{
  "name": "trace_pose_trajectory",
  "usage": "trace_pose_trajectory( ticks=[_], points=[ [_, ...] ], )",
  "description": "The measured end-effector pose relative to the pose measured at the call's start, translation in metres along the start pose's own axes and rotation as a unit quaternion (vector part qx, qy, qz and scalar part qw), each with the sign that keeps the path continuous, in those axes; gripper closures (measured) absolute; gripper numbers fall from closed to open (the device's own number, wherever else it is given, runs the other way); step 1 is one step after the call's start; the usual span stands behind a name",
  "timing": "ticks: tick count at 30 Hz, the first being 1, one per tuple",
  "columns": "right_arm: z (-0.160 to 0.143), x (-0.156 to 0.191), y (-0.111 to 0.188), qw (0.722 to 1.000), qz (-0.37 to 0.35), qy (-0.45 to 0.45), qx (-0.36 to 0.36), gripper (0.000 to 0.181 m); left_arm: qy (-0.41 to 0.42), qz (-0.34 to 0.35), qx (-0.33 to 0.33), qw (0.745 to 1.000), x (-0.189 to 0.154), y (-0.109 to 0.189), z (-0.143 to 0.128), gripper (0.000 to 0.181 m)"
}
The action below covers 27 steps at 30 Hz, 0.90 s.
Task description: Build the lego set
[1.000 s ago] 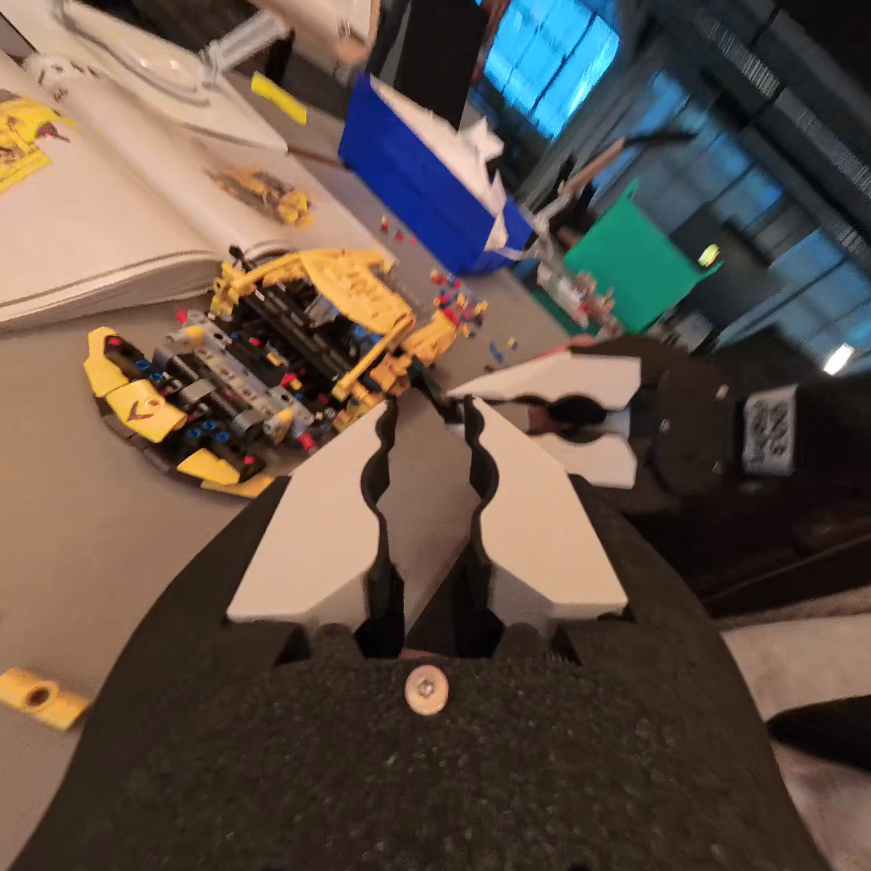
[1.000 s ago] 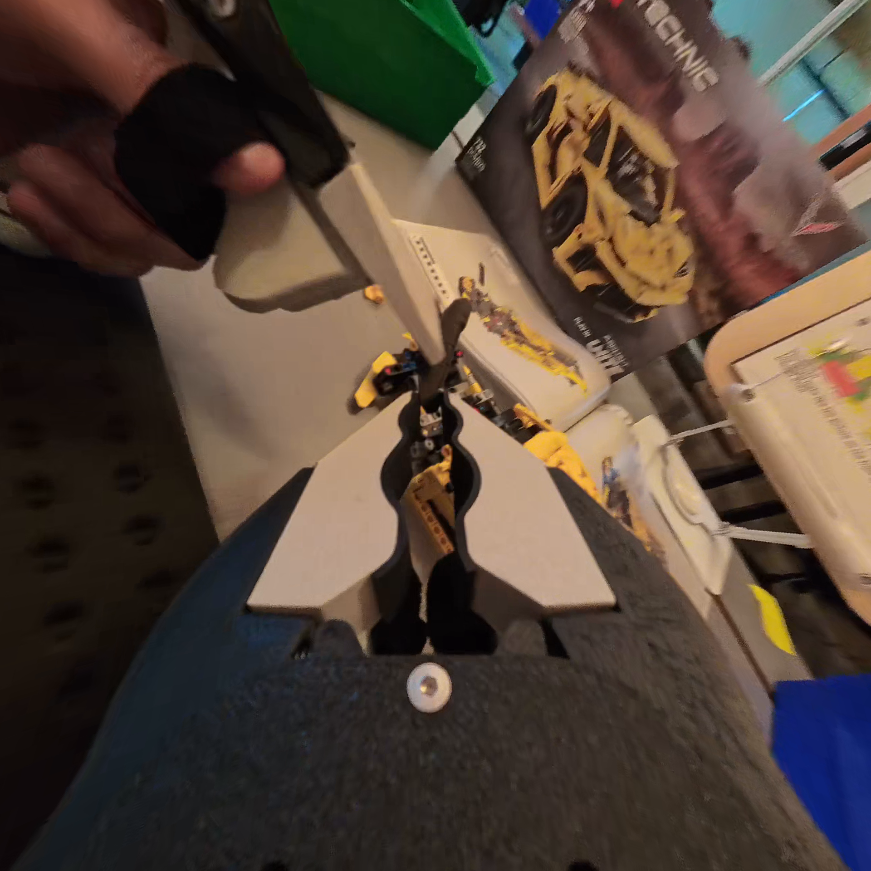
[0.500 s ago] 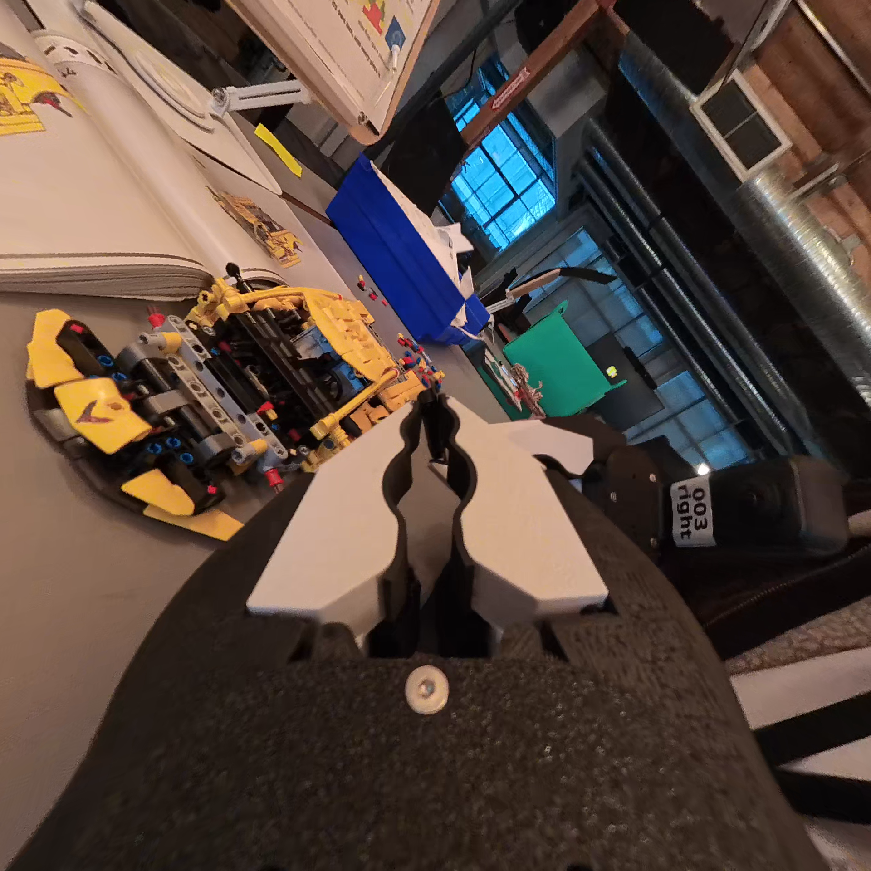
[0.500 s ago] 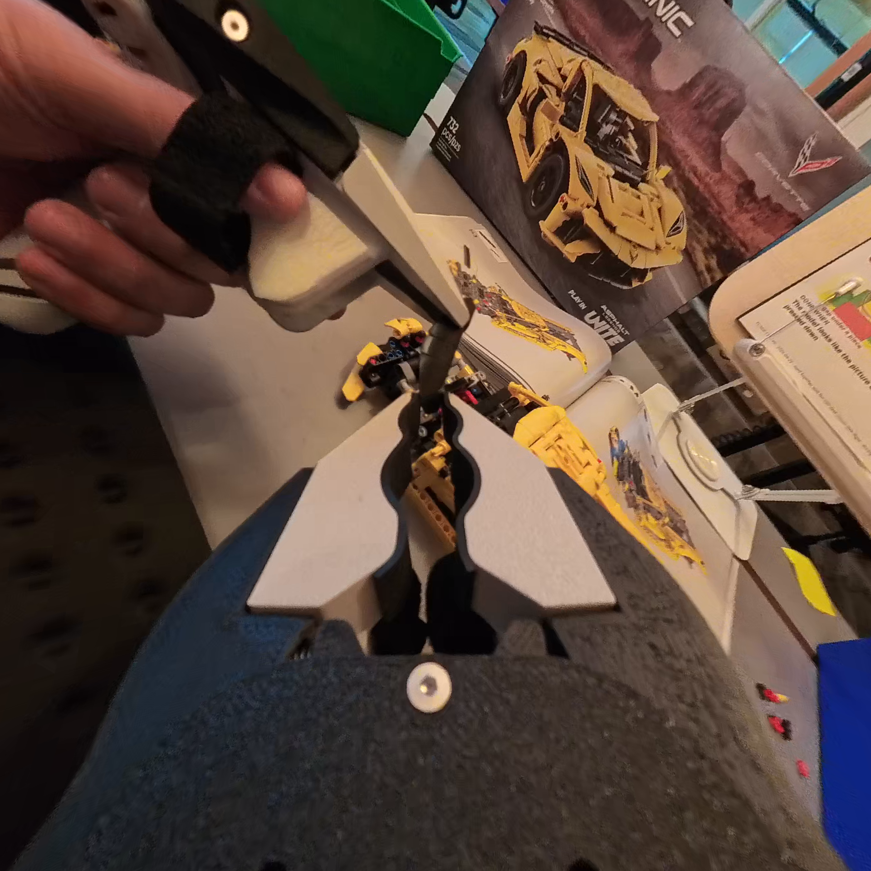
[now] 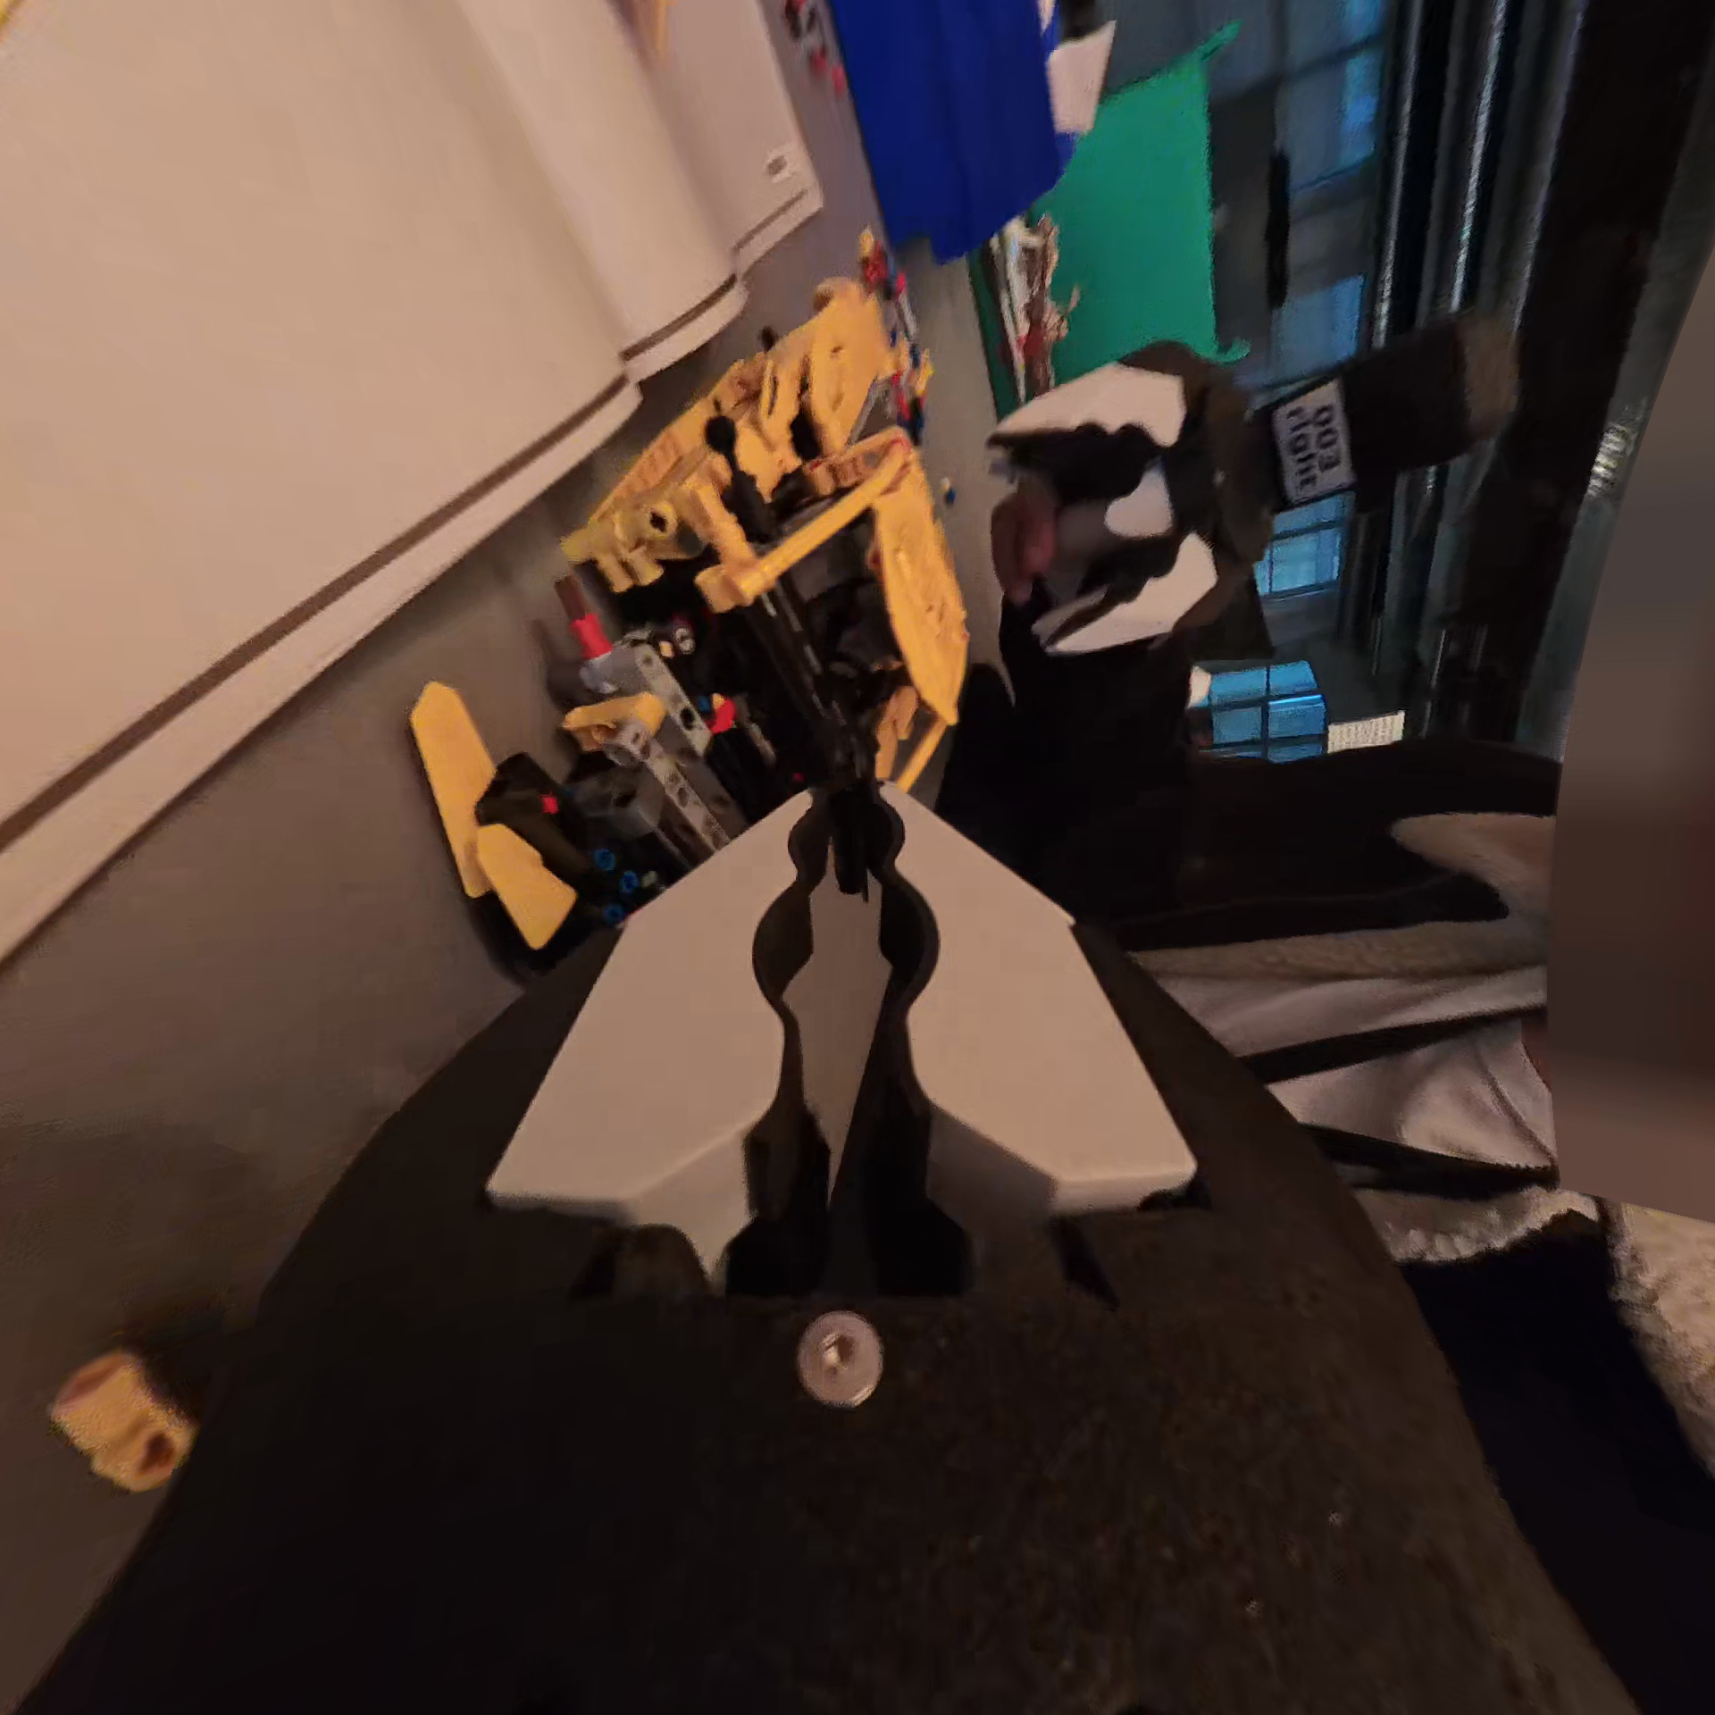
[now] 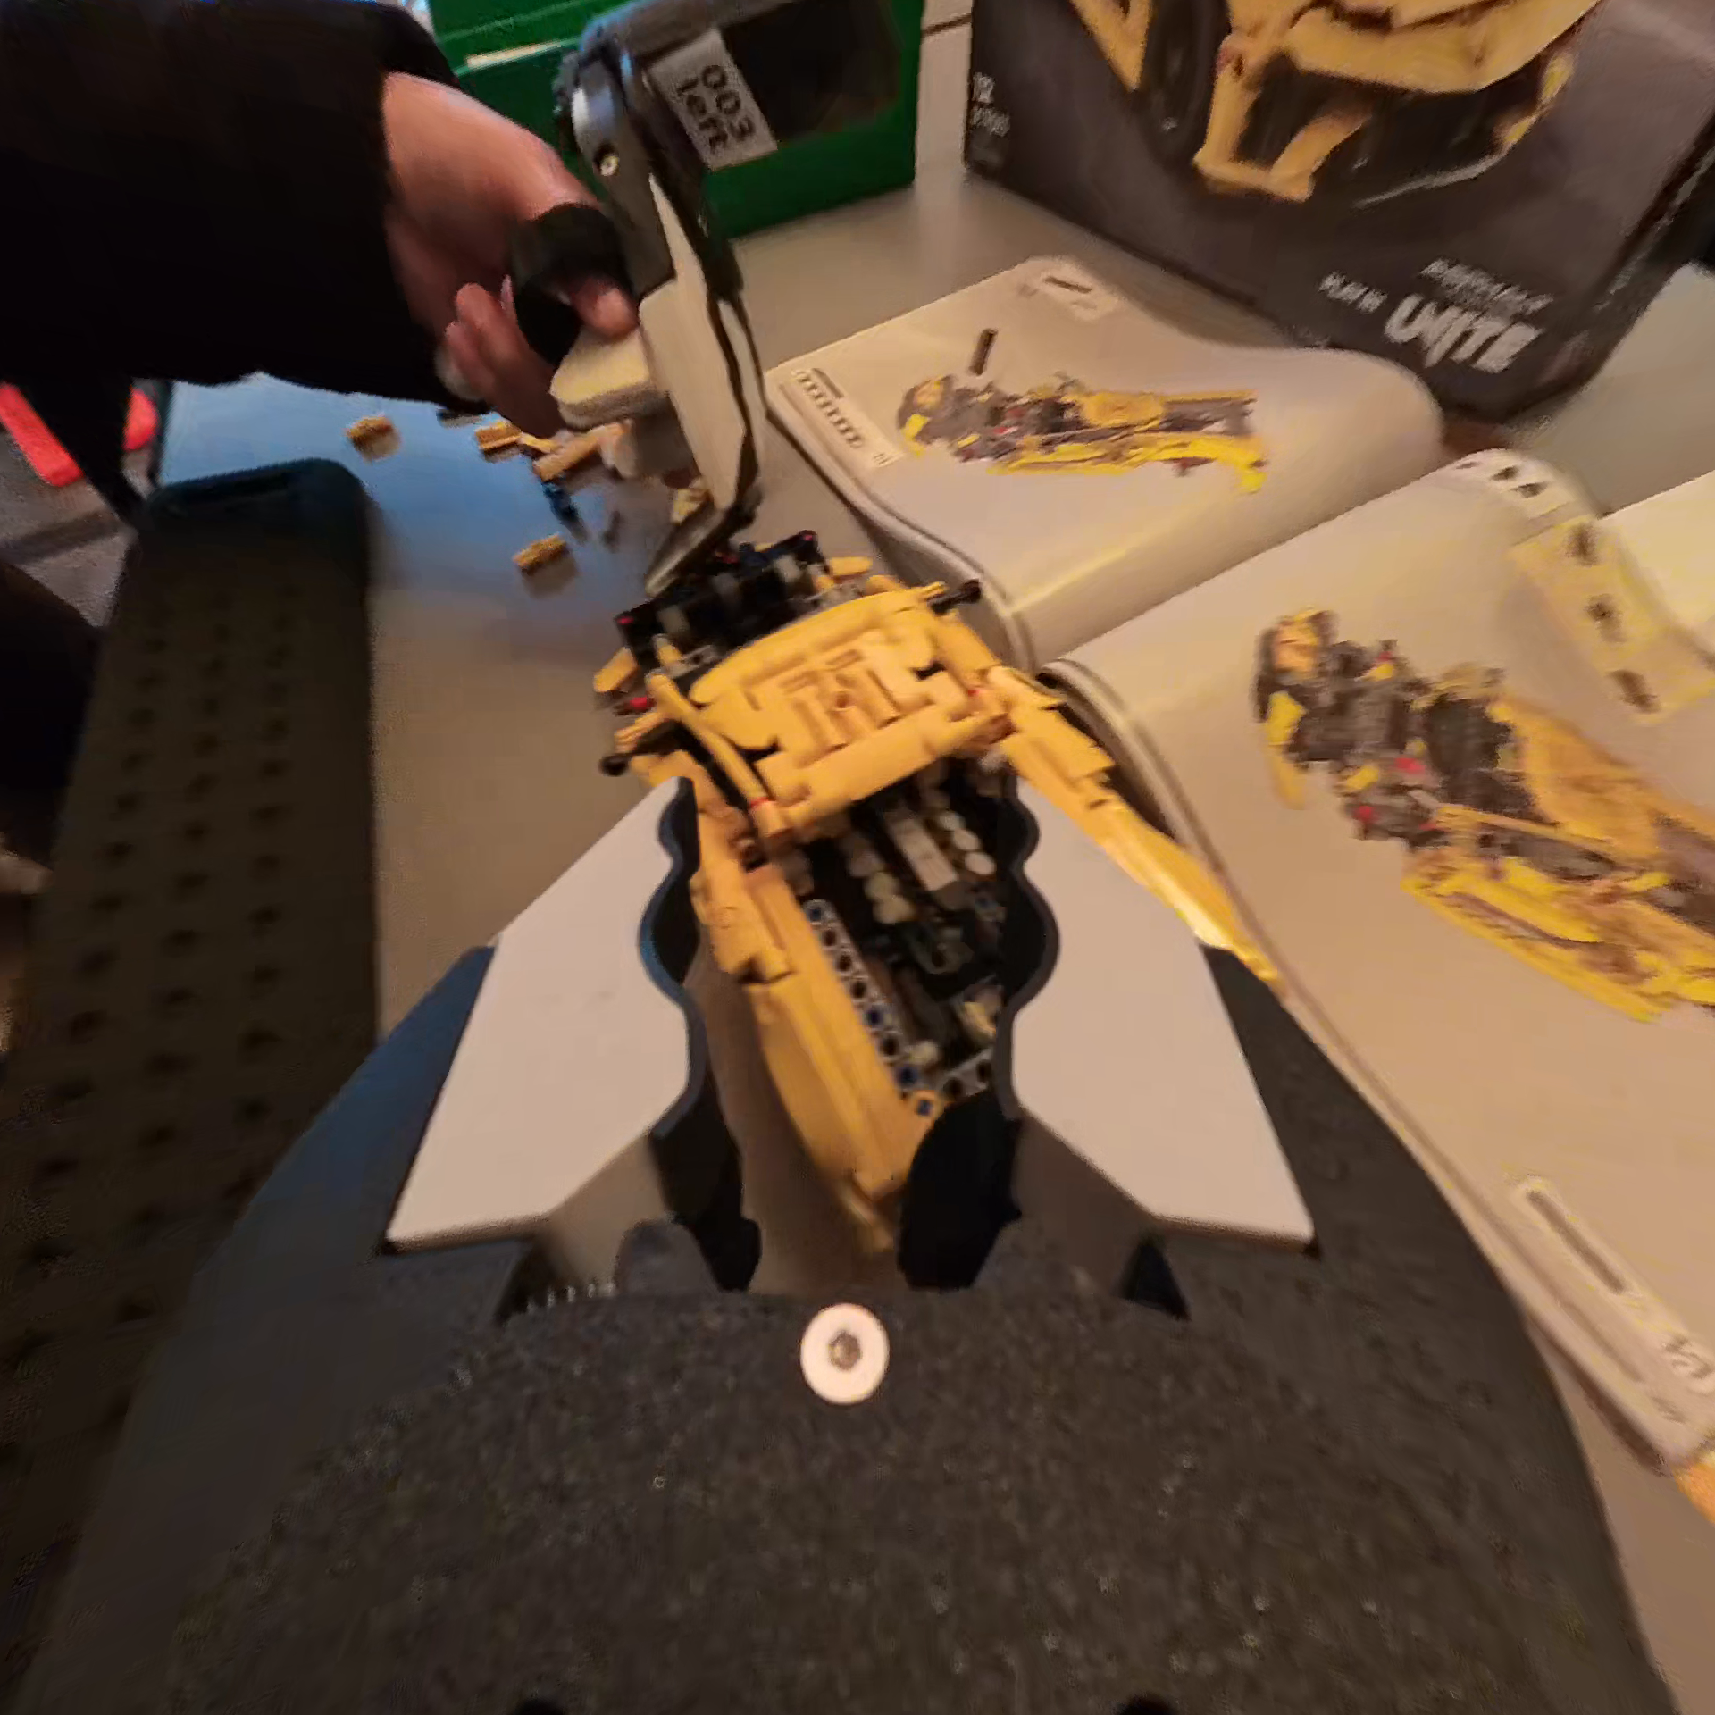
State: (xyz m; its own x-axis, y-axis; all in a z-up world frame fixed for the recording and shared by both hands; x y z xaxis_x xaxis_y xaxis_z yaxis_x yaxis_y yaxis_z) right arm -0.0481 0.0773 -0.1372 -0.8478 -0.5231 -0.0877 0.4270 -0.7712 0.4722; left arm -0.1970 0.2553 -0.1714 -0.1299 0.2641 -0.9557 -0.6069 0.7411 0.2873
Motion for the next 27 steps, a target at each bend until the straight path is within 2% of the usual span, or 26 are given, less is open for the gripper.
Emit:
trace_pose_trajectory(
  ticks=[2, 4, 8, 15, 23, 27],
  points=[
    [-0.005, -0.005, -0.003, 1.000, -0.005, 0.019, -0.002, 0.123, 0.025, 0.004, 0.026, 0.999, 0.005, -0.008, 0.004, 0.174],
    [-0.007, 0.000, -0.010, 1.000, 0.003, 0.012, -0.003, 0.136, 0.043, 0.009, 0.042, 0.998, 0.008, -0.012, 0.007, 0.175],
    [-0.006, 0.011, -0.027, 1.000, 0.021, -0.014, -0.002, 0.132, 0.075, 0.019, 0.056, 0.995, 0.014, -0.014, 0.014, 0.175],
    [-0.013, 0.016, -0.039, 0.999, 0.009, 0.017, 0.033, 0.129, 0.112, 0.017, 0.063, 0.992, 0.018, -0.015, 0.017, 0.175],
    [-0.014, 0.016, -0.039, 0.999, 0.018, -0.005, 0.028, 0.128, 0.121, 0.014, 0.067, 0.990, 0.015, -0.020, 0.017, 0.174],
    [-0.014, 0.015, -0.036, 1.000, 0.017, -0.004, 0.022, 0.128, 0.124, -0.016, 0.062, 0.990, 0.012, -0.015, 0.019, 0.174]
  ],
)
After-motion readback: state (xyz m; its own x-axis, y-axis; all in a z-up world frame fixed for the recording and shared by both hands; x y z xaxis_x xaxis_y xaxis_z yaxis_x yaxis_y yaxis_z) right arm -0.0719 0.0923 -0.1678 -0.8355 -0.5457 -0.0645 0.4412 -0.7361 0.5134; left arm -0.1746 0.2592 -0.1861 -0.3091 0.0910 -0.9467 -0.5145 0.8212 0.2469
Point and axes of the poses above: each gripper's, where its closed fingertips meet, y back along the fingers, z out of its top, x = y × z across the jaws, the point moved 6 cm from there along y, back along the fingers, and after that the axes turned 13 degrees about y, right-handed, at the moved point
